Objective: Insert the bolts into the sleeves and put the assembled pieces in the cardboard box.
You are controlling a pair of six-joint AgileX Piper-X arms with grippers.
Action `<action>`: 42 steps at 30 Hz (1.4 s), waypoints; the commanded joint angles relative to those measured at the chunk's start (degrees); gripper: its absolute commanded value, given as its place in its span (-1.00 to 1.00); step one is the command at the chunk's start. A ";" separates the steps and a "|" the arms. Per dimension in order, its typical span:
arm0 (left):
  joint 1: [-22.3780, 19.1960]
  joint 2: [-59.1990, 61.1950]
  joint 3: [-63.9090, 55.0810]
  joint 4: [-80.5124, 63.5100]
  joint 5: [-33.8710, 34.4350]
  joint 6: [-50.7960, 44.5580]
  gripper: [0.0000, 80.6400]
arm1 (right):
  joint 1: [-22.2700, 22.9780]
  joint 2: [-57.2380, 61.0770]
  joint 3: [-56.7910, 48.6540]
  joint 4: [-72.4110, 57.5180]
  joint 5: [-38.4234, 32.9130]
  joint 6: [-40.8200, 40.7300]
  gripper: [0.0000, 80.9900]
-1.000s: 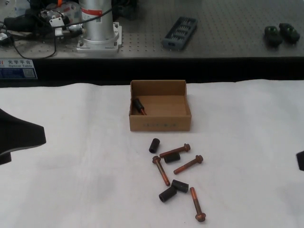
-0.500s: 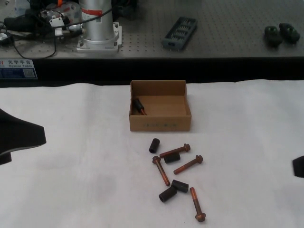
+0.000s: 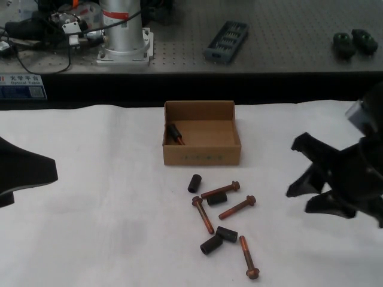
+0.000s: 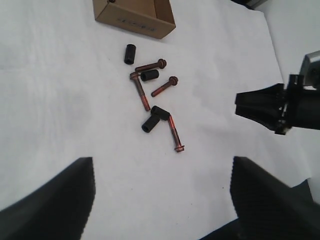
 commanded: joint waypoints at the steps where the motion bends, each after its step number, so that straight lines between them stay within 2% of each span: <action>1: 0.08 -0.35 -0.21 0.08 -0.12 0.24 0.35 | 0.96 2.58 -0.80 -4.32 -0.69 8.71 -0.25; 5: 0.08 -0.35 -0.21 0.08 -0.12 0.24 0.35 | 4.72 9.25 -3.22 -9.23 0.80 17.30 -0.25; 9: 0.08 -0.35 -0.21 0.08 -0.12 0.24 0.35 | 7.33 14.85 -8.43 -11.64 1.45 22.02 -0.25; 13: 0.08 -0.35 -0.21 0.08 0.02 0.24 0.35 | 8.59 18.63 -13.16 -10.32 2.58 21.90 -0.25; 19: 0.08 -0.35 -0.21 0.08 0.02 0.24 0.35 | 8.76 19.68 -15.75 -8.75 11.18 22.70 -0.25; 22: 0.08 -0.35 -0.21 0.08 0.02 0.24 0.35 | 8.47 19.68 -16.06 -5.76 12.79 22.71 -0.29; 27: 0.08 -0.35 -0.21 0.08 0.02 0.24 0.35 | 8.47 20.21 -16.24 -5.83 13.47 22.71 -0.50; 42: 0.08 -0.35 -0.21 0.08 -0.15 0.24 0.35 | 8.47 23.37 -16.21 -5.34 11.55 22.71 -0.50</action>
